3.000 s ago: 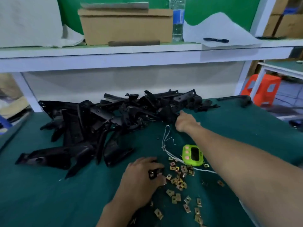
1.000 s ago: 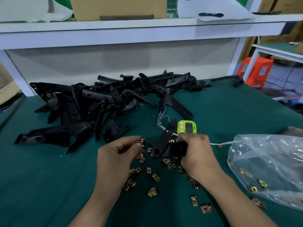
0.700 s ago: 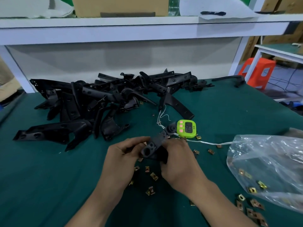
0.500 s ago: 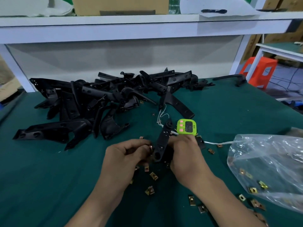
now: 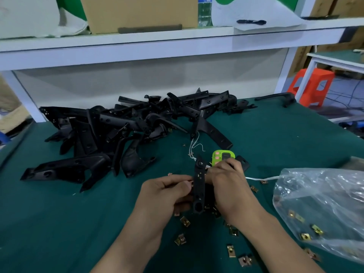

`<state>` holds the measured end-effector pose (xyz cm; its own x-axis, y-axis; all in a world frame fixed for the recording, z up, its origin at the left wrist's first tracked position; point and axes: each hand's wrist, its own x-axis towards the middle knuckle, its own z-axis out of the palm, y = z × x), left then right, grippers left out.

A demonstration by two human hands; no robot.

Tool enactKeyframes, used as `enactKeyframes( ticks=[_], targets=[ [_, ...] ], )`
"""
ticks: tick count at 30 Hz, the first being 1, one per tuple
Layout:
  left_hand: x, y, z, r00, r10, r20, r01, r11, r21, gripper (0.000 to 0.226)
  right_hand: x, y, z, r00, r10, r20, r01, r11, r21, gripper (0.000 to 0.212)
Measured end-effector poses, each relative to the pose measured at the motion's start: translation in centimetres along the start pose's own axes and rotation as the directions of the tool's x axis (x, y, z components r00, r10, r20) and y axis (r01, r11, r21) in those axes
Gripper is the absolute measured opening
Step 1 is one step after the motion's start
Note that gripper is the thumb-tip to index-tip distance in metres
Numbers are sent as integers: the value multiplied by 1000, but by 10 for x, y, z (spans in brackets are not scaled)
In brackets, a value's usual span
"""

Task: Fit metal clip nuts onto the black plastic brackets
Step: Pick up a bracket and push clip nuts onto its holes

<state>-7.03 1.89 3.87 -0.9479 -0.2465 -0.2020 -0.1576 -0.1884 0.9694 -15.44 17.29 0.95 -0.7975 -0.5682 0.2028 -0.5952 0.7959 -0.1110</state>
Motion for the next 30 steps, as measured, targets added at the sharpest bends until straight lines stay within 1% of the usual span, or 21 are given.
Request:
enactKeyframes(
  ticks=[3,6,9,12,14,16,19,22,26,28,30],
  targets=[
    [3,4,12,999,-22,-29,21,999,-49,19,1,5,-5,1000,18,-6,-18,999,33,30],
    [3,2,25,997,-42,-58,33,990,-139,22,3,10,-6,999,41,16,-42,998,49,20],
    [-1,-3,34,995,-65,-78,46,973,-228,23,2,13,-6,999,47,-10,-45,994,99,14],
    [-1,-5,31,991,-62,-116,29,964,-265,27,0,12,-4,999,35,4,-35,996,77,22],
    [1,-6,24,992,-39,-121,8,970,-241,28,0,10,-3,1000,23,15,-24,998,59,29],
    [2,-6,12,995,-10,-99,-8,983,-182,27,-1,8,-2,1000,8,-1,-8,998,55,35],
    [1,-7,-9,999,24,-24,-26,996,-81,21,-3,8,3,999,11,-44,-8,997,75,38],
    [0,-8,-25,998,55,44,-55,998,-9,16,-1,4,8,999,8,-52,-6,999,42,42],
    [0,-15,-30,994,81,68,-79,996,-28,11,1,-5,11,982,-97,-163,103,994,24,50],
    [-1,-19,-31,993,91,75,-87,995,-57,12,0,-9,10,981,-133,-142,135,991,7,55],
    [-3,-22,-33,991,113,70,-107,991,-82,19,-2,-11,10,987,-134,-91,134,991,-3,53]
  ],
)
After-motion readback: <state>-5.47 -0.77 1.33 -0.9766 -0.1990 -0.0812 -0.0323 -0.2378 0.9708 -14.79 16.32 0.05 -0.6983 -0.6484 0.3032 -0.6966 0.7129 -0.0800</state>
